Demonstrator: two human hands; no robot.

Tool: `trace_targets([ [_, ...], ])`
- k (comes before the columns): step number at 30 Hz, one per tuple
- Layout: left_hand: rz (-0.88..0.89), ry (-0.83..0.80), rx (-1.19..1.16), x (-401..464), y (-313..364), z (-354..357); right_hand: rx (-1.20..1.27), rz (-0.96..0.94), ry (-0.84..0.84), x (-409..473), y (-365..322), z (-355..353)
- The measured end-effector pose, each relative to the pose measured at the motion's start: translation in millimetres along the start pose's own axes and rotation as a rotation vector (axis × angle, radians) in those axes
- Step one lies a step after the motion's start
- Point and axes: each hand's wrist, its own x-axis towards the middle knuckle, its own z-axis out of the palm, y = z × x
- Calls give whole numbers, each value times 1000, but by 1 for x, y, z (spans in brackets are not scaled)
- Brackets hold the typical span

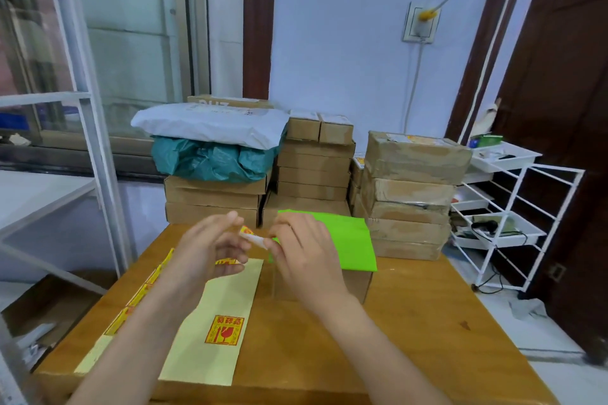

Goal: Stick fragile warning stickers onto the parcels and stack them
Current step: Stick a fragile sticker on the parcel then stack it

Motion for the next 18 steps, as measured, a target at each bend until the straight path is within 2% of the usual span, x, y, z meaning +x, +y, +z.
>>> trace_targets([
  [4, 72, -56, 103, -2, 4, 21, -30, -56, -1, -9, 20, -18],
  [7, 115, -71, 193, 0, 3, 34, 5, -16, -105, -15, 32, -29],
  [10, 169, -69, 228, 9, 0, 43, 209, 266, -237, -16, 41, -37],
  [14, 231, -58, 326, 22, -5, 56, 454, 770, -208, -16, 60, -41],
  [16, 249, -98, 325, 28, -8, 63, 550, 912, -287, -16, 71, -35],
  [18, 262, -146, 356, 37, -10, 70, 594, 955, -339, -15, 80, -31],
])
